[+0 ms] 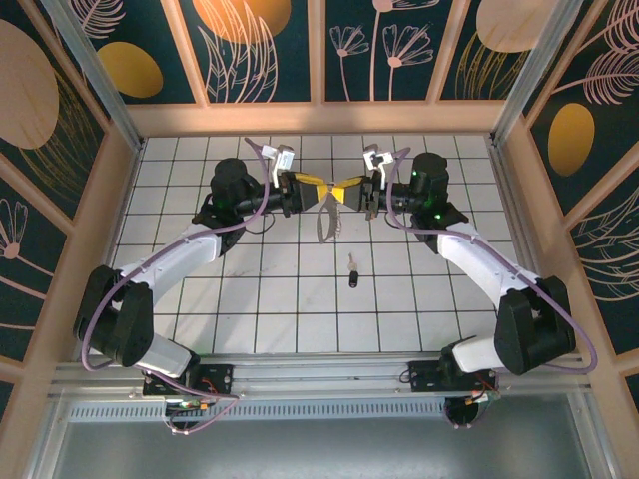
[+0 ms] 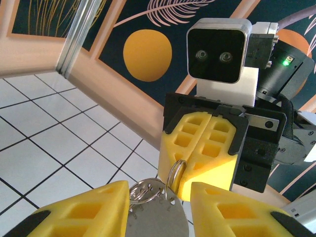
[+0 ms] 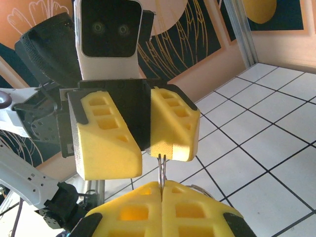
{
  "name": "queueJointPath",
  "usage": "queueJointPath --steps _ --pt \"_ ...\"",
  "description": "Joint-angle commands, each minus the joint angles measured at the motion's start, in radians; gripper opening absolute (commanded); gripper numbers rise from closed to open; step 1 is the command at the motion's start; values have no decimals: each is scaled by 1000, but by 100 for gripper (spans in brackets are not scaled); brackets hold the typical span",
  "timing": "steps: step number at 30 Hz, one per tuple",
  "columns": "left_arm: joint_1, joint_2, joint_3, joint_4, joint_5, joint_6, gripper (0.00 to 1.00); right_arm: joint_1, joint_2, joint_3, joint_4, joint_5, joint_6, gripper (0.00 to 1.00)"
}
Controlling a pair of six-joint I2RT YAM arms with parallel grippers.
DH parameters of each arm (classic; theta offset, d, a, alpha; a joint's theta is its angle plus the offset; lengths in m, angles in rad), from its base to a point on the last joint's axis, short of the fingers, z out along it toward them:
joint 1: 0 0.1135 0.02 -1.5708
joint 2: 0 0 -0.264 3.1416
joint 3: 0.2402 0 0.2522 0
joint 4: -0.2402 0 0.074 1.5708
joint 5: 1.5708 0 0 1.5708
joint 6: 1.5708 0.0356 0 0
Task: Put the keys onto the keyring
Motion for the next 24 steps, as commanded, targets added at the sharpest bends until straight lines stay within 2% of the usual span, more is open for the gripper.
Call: queueJointPath --steps 1,5,13,17,23,24 --pt "-6 13 25 55 25 3 37 8 9 -5 71 -30 19 0" --pt "-8 23 27 72 31 -9 37 14 16 -4 71 -28 19 0" --pt "-13 32 28 78 39 -13 29 18 24 -8 79 -22 22 0" --pt "-14 35 30 89 39 -22 21 19 28 -8 81 -24 22 0" --pt "-17 40 32 97 46 -26 0 19 26 -10 74 -5 22 0" --pt "-17 40 32 97 45 -25 0 17 26 -11 74 -2 22 0"
